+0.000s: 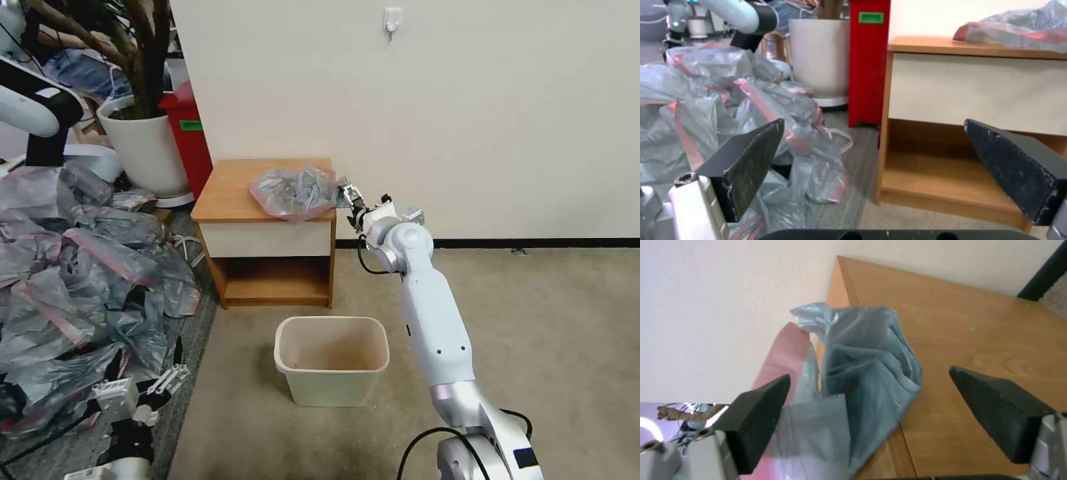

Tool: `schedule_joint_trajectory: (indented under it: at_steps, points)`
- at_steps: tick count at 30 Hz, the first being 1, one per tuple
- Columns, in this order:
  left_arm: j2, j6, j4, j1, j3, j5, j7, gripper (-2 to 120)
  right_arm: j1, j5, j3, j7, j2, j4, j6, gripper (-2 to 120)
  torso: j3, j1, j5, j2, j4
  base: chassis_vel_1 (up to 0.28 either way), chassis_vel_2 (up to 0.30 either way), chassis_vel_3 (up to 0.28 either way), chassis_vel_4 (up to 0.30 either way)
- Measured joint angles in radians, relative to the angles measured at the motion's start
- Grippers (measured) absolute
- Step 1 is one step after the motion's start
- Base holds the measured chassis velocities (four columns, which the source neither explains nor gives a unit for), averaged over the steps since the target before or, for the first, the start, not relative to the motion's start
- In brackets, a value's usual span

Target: Pick up the garbage bag from the table and place it over the trash can.

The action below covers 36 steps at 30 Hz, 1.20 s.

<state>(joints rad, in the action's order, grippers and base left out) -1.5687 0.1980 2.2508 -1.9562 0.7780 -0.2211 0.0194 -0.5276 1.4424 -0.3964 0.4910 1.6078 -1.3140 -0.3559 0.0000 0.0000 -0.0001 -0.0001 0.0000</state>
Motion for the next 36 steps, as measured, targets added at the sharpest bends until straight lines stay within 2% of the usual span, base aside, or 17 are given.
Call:
schedule_joint_trajectory:
  at_steps: [7,10,12,14,16,18,20,22,28,31,36]
  points:
    - [0.002,0.003,-0.005,0.003,0.000,0.001,0.000,100,0.006,-0.011,0.004,-0.005,0.000,0.014,0.000,80,0.000,0.000,0.0000,0.000,0.0000,0.000,0.000,0.000,0.000]
    - [0.004,0.005,-0.011,0.006,0.000,0.002,0.000,100,0.008,-0.017,0.006,-0.012,0.000,0.021,0.000,66,0.000,0.000,0.0000,0.000,0.0000,0.000,0.000,0.000,0.000]
    - [0.004,0.005,-0.013,0.006,0.000,0.002,0.000,100,0.009,-0.020,0.007,-0.015,0.000,0.022,0.000,63,0.000,0.000,0.0000,0.000,0.0000,0.000,0.000,0.000,0.000]
    - [0.003,0.008,-0.016,0.006,0.001,0.002,0.000,100,0.013,-0.023,0.011,-0.020,0.000,0.026,0.000,51,0.000,0.000,0.0000,0.000,0.0000,0.000,0.000,0.000,0.000]
    - [0.002,0.009,-0.016,0.006,0.001,0.003,0.000,100,0.015,-0.023,0.011,-0.021,0.001,0.027,0.000,50,0.000,0.000,0.0001,0.000,0.0000,0.000,0.000,0.000,0.000]
    - [0.002,0.010,-0.017,0.007,0.004,0.003,0.001,100,0.020,-0.024,0.014,-0.022,0.001,0.030,0.000,37,0.000,0.000,0.0000,0.000,0.0000,0.000,0.000,0.000,0.000]
    - [0.002,0.010,-0.017,0.007,0.005,0.003,0.001,100,0.022,-0.024,0.015,-0.023,0.001,0.030,0.000,34,0.000,0.000,0.0000,0.000,0.0000,0.000,0.000,0.000,0.000]
    - [0.003,0.010,-0.017,0.008,0.008,0.003,0.002,100,0.024,-0.026,0.016,-0.024,0.001,0.032,0.001,25,0.000,0.000,0.0000,0.000,0.0000,0.000,0.000,0.000,0.000]
    - [0.005,0.010,-0.019,0.008,0.015,0.002,0.003,100,0.026,-0.033,0.018,-0.026,0.001,0.034,0.003,19,0.000,0.000,0.0001,0.000,0.0000,0.000,0.000,0.000,0.000]
    - [0.006,0.011,-0.023,0.008,0.016,0.002,0.004,100,0.025,-0.038,0.018,-0.027,0.001,0.034,0.007,10,0.000,0.000,0.0000,0.000,0.0000,0.000,0.000,0.000,0.000]
    - [0.005,0.014,-0.033,0.011,0.015,0.002,0.004,100,0.018,-0.040,0.017,-0.028,0.001,0.023,0.010,0,0.000,0.000,0.0001,0.000,0.0000,0.000,0.000,0.000,0.000]
